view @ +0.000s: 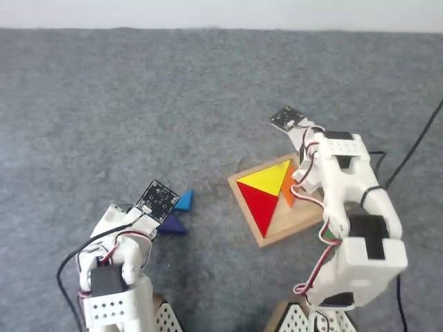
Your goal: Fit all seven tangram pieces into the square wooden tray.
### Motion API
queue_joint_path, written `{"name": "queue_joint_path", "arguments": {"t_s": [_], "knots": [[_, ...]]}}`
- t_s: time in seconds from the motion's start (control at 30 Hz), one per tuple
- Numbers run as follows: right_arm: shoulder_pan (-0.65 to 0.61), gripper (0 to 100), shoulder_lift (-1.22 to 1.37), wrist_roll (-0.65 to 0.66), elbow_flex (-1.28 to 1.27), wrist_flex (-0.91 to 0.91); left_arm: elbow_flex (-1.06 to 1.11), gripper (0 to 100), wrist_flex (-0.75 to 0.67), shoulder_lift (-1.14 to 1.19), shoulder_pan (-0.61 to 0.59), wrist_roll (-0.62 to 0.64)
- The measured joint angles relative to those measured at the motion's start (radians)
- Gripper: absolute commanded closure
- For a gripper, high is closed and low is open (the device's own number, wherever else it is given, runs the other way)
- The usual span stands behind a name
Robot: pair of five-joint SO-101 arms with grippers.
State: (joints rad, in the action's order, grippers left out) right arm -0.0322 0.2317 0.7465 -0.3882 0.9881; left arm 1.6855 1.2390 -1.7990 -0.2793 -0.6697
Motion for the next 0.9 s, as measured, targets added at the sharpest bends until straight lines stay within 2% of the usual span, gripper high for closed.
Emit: {"name": "queue_joint_path", "arguments": {"t_s": [0.27,0.53,0.7,0.9], "knots": [[-0.009,99.1,0.153,-0.038,0.236,0.212,0.000,83,0.000,0.000,0.000,0.000],[-0.141,99.1,0.157,-0.293,0.253,0.299,0.000,83,0.000,0.000,0.000,0.000],[-0.206,99.1,0.166,-0.525,0.282,0.345,0.000,83,0.000,0.000,0.000,0.000],[-0.256,99.1,0.180,-0.741,0.313,0.347,0.000,83,0.000,0.000,0.000,0.000]]}}
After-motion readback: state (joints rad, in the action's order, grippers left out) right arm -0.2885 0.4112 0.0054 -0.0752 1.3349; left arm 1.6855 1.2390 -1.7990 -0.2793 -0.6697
